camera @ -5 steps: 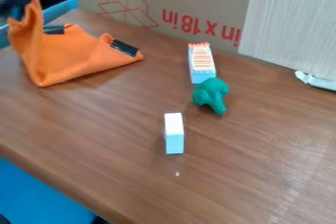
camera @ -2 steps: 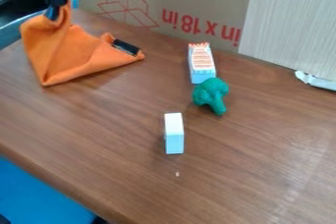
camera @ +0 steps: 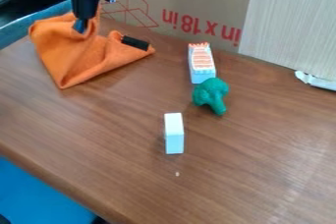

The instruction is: Fold the cloth from bottom left to top right

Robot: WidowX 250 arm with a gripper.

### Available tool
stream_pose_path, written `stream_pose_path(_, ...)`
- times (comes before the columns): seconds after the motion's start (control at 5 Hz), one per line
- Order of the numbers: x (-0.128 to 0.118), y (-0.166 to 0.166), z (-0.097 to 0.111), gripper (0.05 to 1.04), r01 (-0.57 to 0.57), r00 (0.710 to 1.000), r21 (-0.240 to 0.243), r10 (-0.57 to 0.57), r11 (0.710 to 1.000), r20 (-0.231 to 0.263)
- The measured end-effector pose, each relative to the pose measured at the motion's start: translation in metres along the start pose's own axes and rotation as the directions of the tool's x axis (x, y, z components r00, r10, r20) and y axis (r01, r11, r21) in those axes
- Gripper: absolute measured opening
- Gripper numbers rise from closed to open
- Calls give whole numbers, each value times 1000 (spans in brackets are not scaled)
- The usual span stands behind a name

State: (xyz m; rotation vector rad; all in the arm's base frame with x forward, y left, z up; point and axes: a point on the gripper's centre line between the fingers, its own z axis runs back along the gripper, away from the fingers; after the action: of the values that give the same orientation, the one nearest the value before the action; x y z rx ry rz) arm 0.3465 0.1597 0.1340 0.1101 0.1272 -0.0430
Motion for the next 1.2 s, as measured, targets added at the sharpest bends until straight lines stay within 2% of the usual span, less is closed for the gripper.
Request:
stream_pose_path(0.2,-2,-9,13,59,28,992,-4,-28,1000,123)
stream_pose_path(0.4,2,-15,15,59,49,976,-10,-45,999,213)
stream_pose_path(0.6,8,-17,25,59,59,973,-4,-57,998,226)
stream_pose_path(0.8,18,-20,20,59,72,975,-12,-68,997,213)
stream_pose_path(1.0,29,-19,14,59,68,981,-7,-66,998,183)
stream_pose_path(1.2,46,-24,6,59,81,988,-9,-79,997,131)
